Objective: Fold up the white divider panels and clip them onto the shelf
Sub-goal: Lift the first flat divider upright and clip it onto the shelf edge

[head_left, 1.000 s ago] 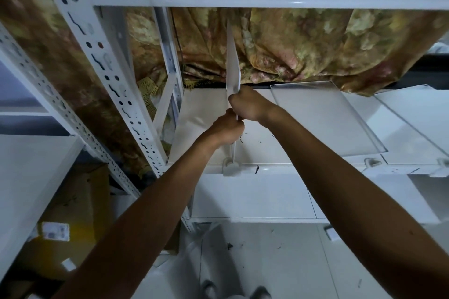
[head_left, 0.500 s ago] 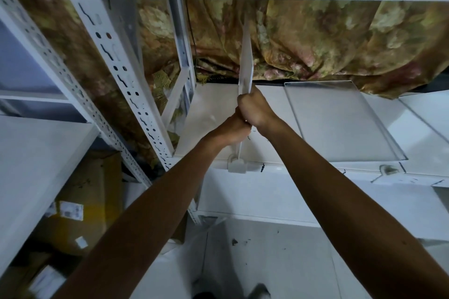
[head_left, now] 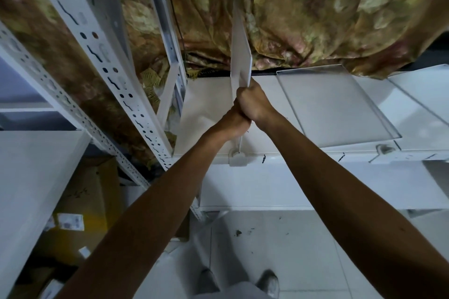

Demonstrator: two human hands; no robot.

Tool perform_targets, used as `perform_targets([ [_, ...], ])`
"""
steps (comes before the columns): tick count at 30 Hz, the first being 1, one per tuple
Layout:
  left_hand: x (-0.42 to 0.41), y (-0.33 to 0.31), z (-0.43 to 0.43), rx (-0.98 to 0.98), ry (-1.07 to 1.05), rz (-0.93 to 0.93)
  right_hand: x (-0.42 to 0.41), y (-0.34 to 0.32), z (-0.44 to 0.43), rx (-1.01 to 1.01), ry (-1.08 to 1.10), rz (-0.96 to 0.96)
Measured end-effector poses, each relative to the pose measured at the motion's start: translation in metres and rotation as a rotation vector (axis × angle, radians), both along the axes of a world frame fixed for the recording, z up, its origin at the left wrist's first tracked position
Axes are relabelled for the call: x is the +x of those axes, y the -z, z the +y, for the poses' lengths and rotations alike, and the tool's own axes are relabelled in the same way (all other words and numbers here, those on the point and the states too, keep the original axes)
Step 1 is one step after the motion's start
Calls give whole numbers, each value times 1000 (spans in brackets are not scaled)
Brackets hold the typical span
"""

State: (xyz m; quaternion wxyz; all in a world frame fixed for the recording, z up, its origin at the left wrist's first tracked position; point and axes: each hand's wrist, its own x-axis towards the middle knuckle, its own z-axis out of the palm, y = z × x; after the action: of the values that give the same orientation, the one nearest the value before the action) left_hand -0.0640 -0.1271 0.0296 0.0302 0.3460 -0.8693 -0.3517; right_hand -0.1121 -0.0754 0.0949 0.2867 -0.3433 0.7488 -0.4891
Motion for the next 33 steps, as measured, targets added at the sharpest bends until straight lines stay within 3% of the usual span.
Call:
perform_targets([
  [33,15,-13,5,-26,-33,20,12,-7,0,-12,11,-58],
])
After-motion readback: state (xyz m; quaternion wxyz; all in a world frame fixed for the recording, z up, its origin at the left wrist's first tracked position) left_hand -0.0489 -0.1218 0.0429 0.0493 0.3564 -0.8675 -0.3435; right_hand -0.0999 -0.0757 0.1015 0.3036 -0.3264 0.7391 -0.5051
